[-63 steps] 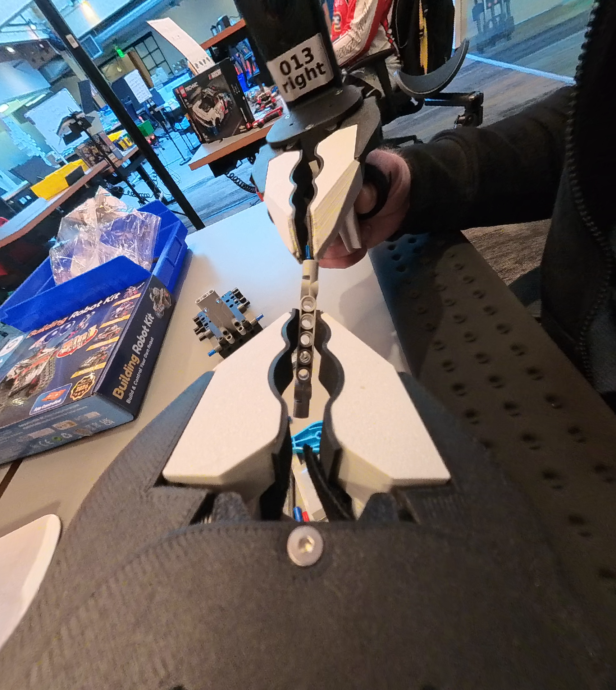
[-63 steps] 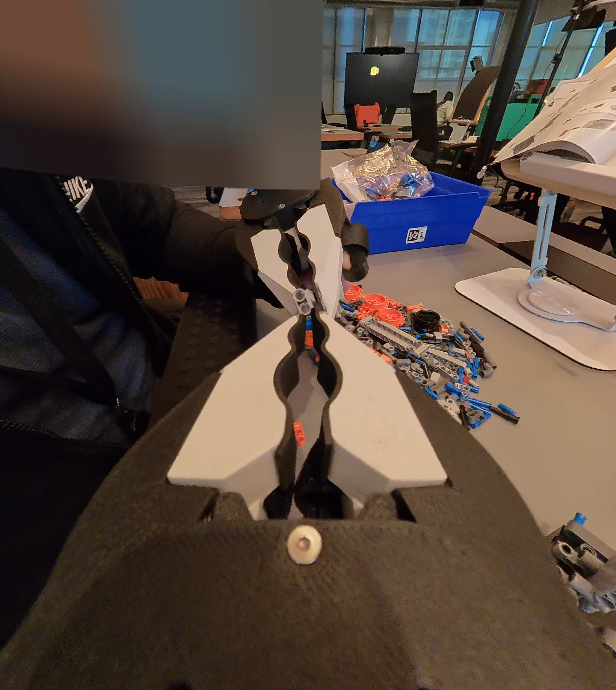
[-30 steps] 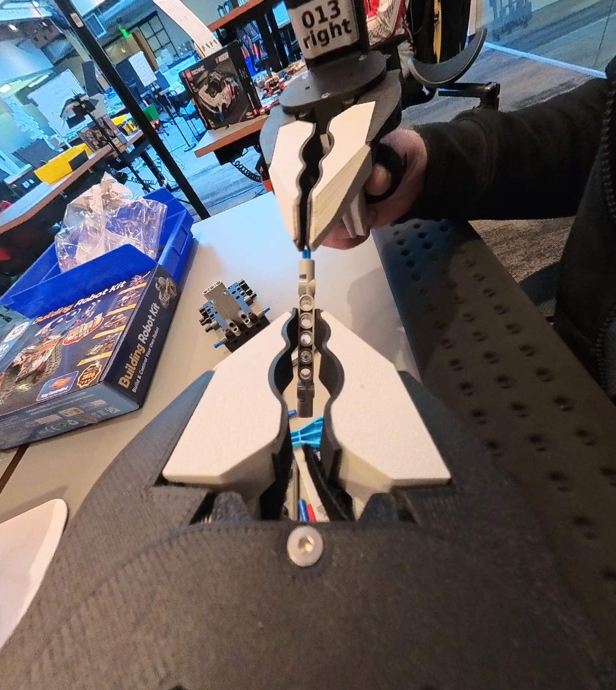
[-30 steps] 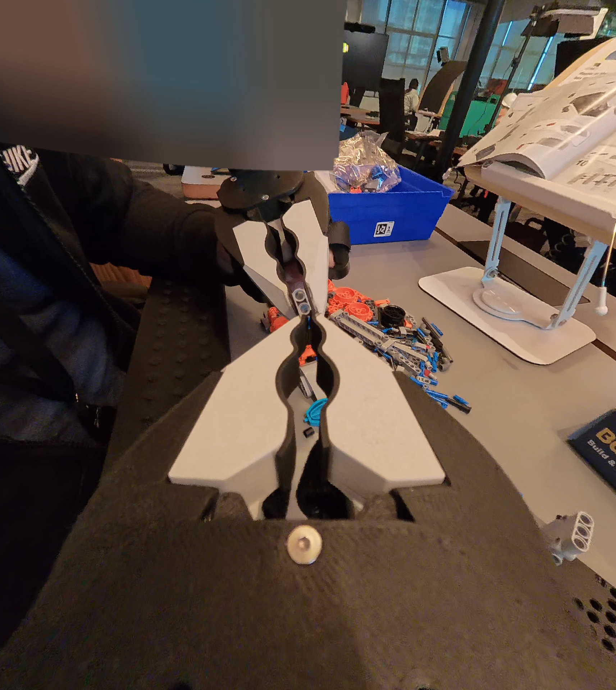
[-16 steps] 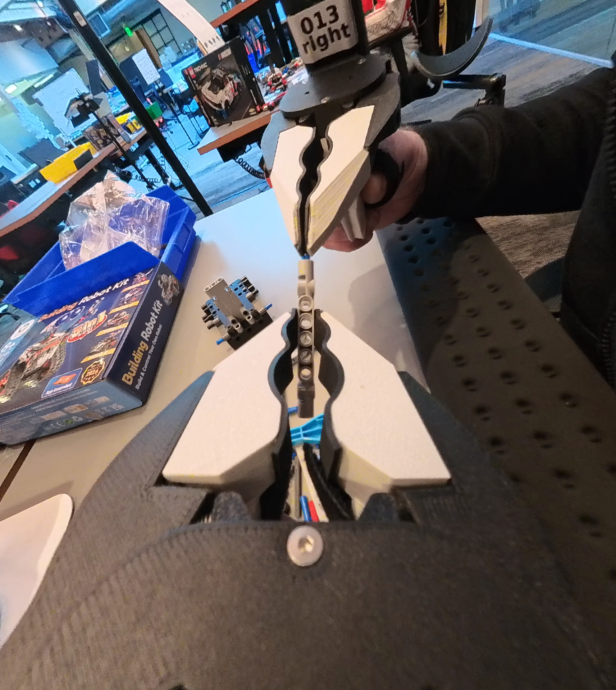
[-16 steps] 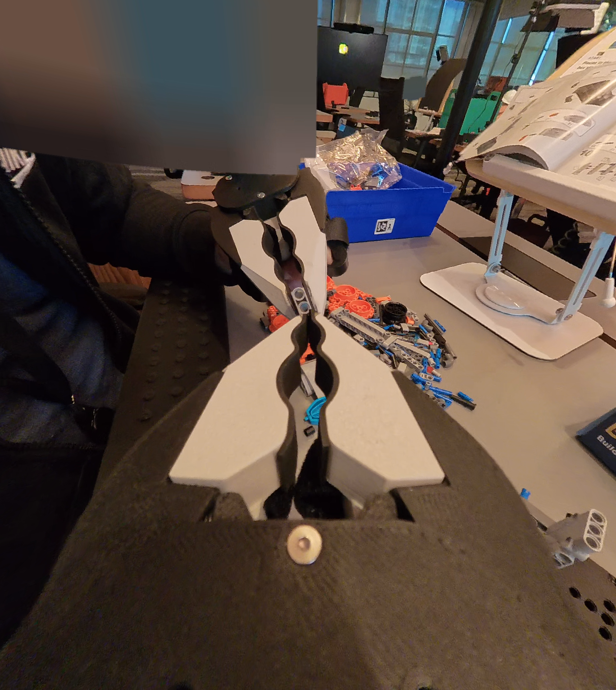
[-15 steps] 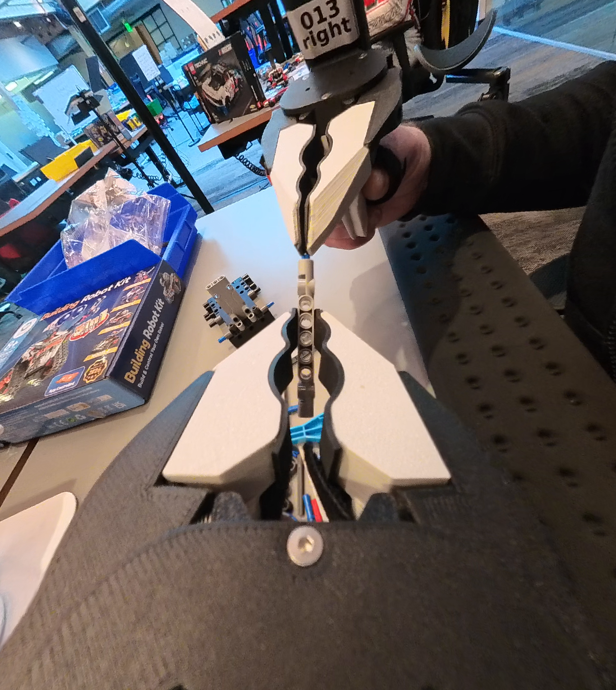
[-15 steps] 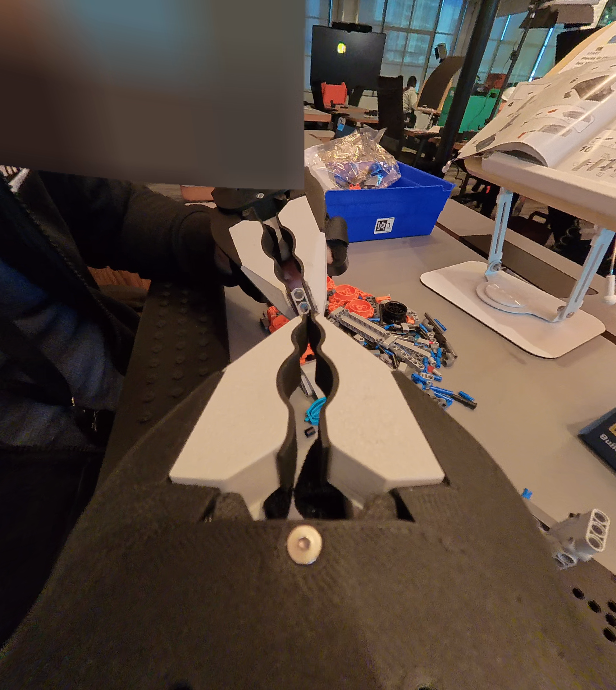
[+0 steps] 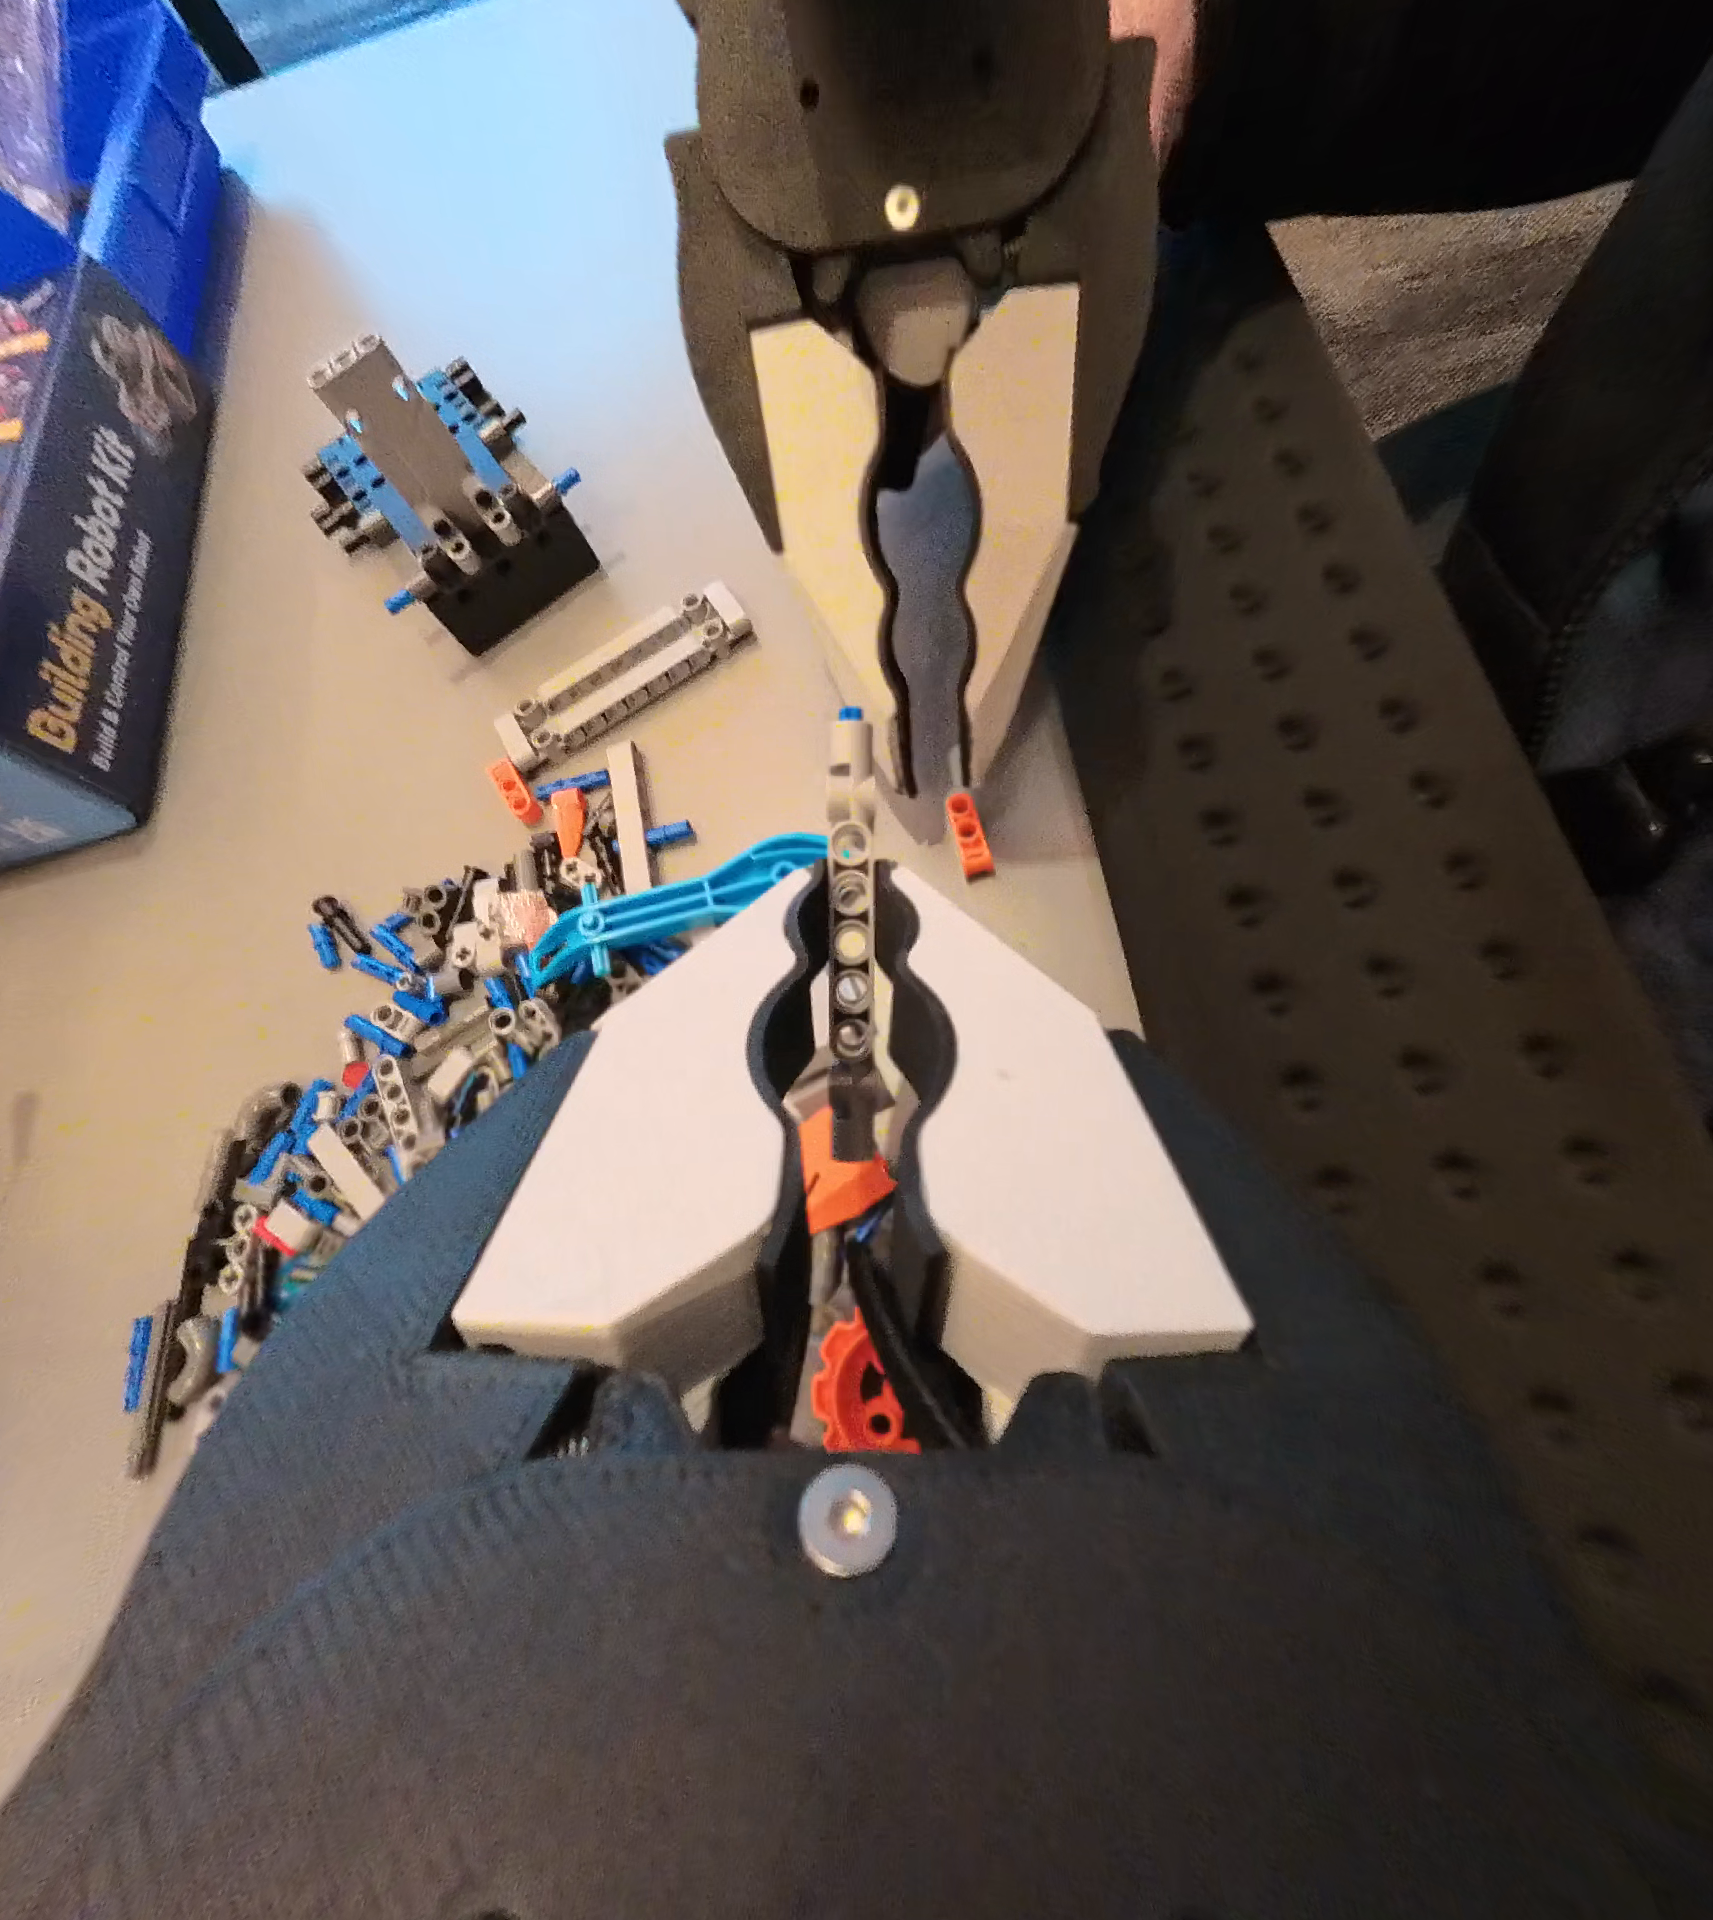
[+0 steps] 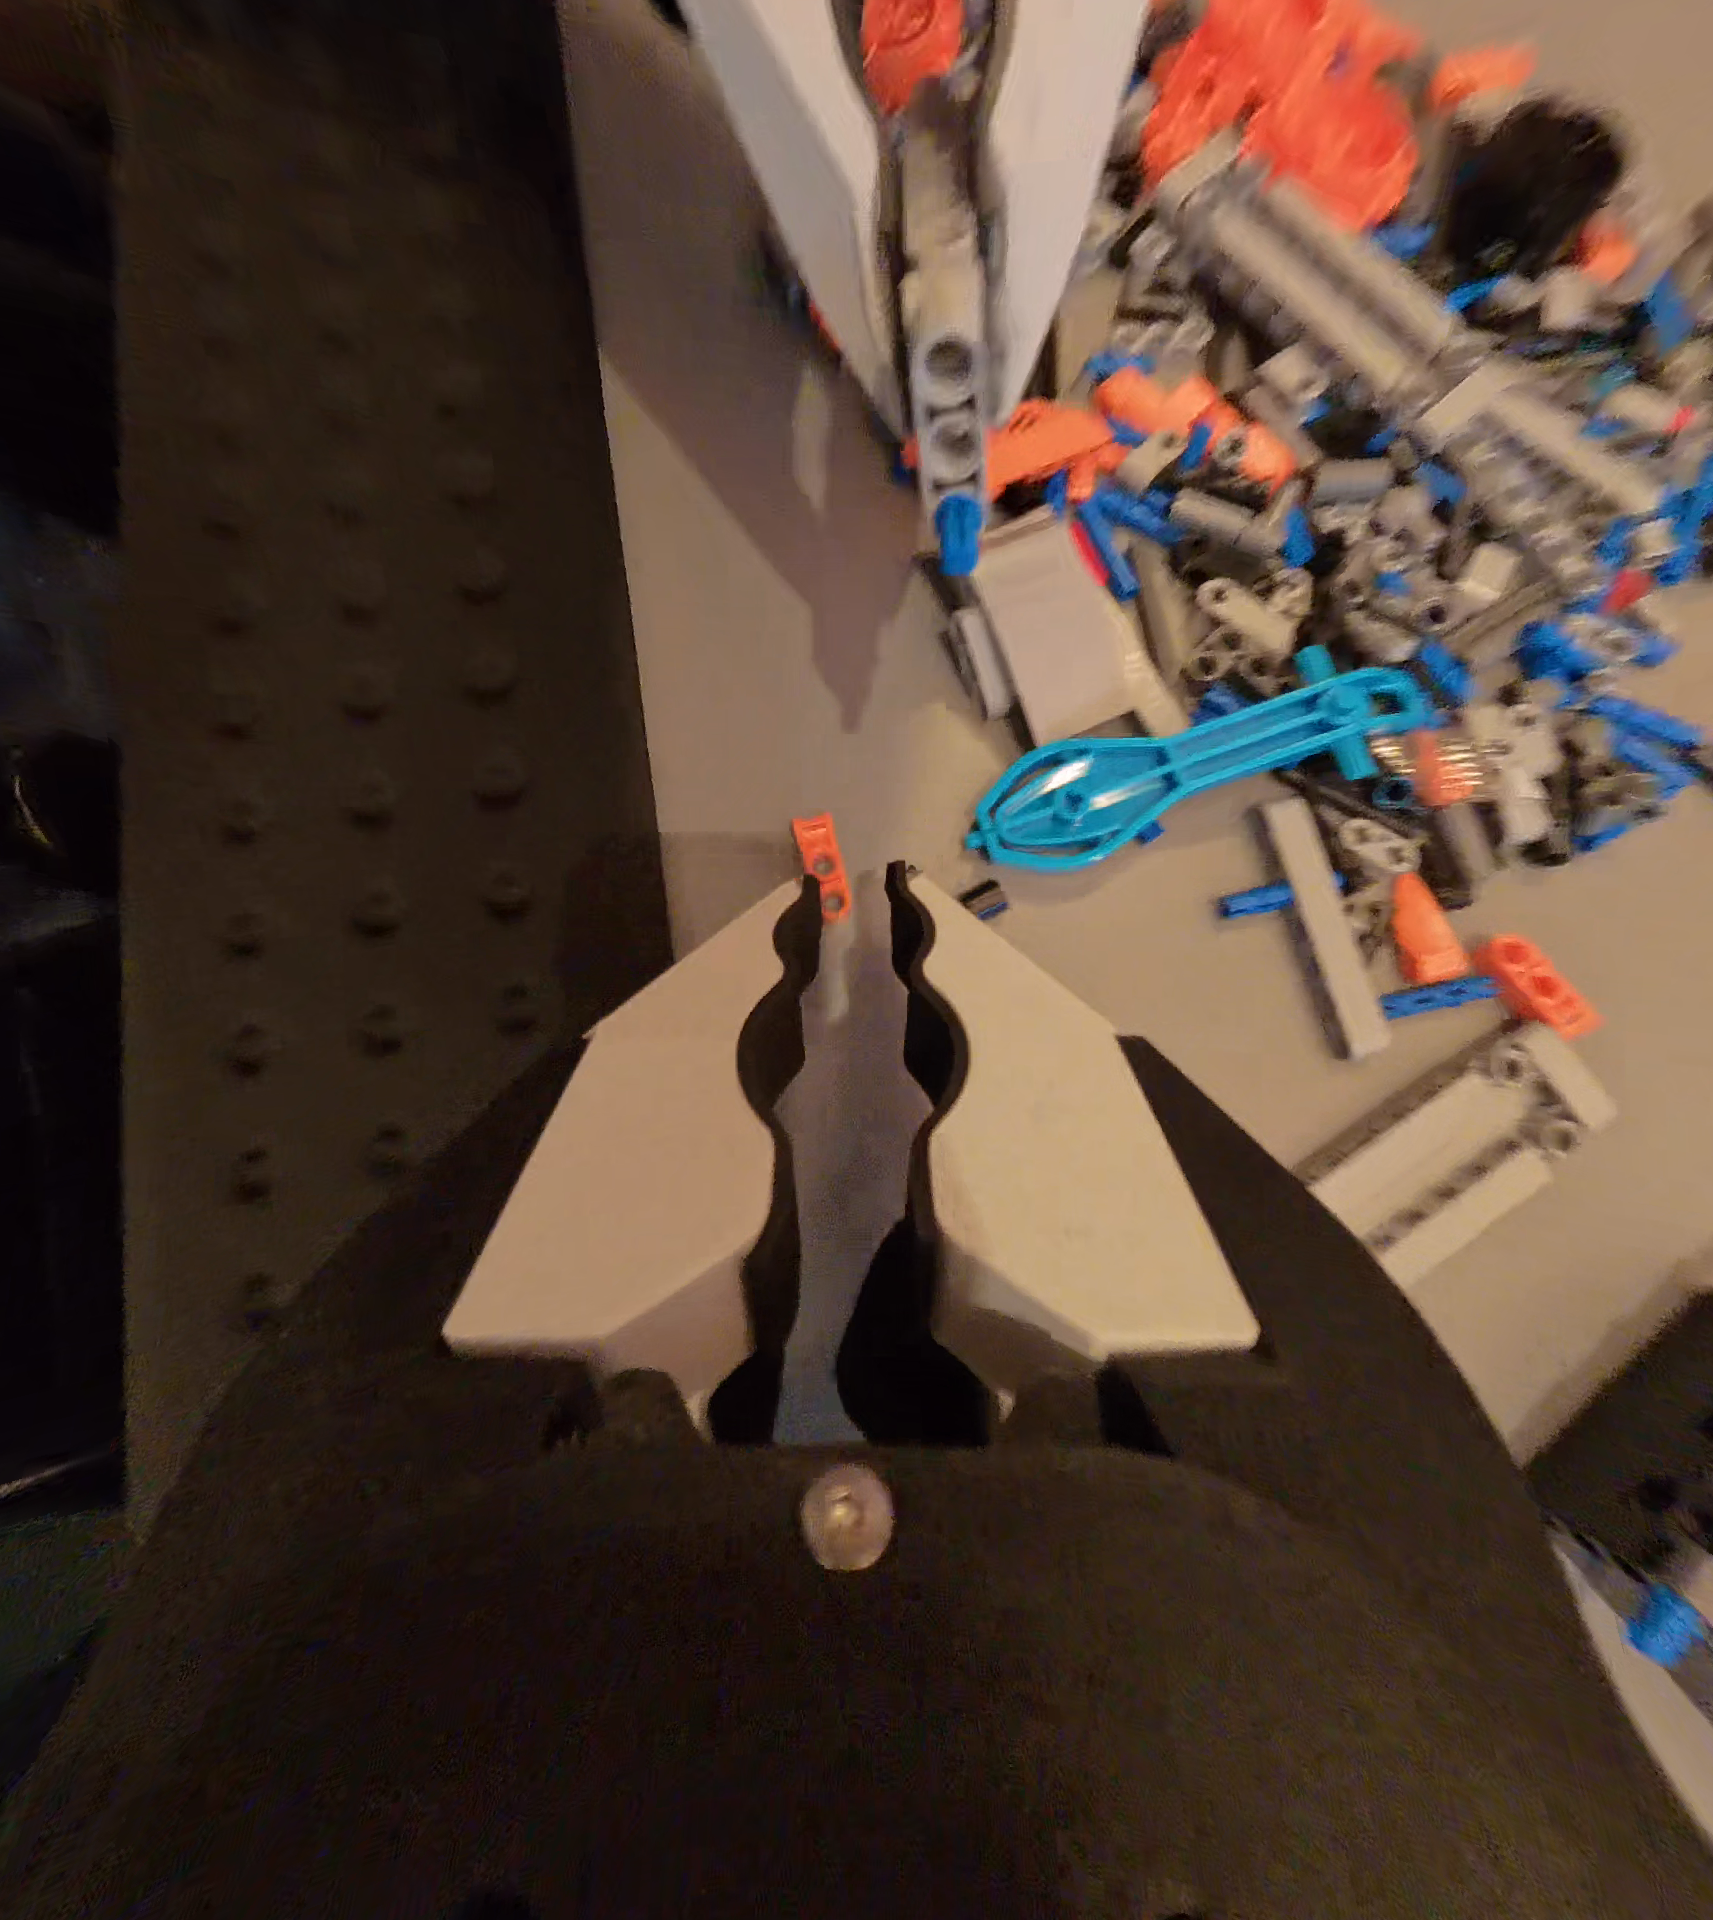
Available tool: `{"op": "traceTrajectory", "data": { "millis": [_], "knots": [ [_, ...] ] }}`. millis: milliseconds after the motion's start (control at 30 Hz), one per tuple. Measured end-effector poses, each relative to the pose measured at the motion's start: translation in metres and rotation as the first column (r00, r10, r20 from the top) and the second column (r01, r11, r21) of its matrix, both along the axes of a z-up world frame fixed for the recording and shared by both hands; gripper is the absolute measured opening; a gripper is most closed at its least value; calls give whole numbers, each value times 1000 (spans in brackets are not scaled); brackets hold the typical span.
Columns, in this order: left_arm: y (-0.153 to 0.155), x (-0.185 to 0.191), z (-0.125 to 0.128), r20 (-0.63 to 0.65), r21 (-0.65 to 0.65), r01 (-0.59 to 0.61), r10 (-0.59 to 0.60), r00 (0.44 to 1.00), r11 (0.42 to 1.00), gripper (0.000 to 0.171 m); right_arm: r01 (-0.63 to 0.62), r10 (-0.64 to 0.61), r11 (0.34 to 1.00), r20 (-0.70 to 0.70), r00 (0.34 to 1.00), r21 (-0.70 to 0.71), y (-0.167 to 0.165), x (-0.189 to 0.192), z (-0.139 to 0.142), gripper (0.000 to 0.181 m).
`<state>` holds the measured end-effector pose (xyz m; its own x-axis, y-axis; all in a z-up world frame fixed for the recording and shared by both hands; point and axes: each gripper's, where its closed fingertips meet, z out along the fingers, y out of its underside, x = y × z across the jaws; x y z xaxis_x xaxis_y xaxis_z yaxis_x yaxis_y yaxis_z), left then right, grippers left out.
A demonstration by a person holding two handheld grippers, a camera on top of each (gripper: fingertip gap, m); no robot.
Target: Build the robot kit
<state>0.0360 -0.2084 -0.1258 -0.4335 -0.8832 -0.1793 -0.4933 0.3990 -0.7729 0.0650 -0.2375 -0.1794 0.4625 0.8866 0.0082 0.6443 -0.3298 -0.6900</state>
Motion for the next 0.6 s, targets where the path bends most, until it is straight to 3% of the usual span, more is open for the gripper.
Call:
{"op": "traceTrajectory", "data": {
  "millis": [100, 367, 600],
  "knots": [
    [7, -4, -4, -4, 10, -41, 41, 999, 999, 5, -30, 31, 998, 34, 999, -48, -2, -7, -14, 11],
    [12, -13, -7, 9, -18, -99, 99, 995, 995, 5, -51, 54, 997, 39, 998, -63, 0, -13, -15, 6],
    [5, -23, -25, -74, -16, -107, 105, 992, 994, 5, -46, 48, 996, 17, 999, -71, -1, -13, -13, 6]
  ]
}}
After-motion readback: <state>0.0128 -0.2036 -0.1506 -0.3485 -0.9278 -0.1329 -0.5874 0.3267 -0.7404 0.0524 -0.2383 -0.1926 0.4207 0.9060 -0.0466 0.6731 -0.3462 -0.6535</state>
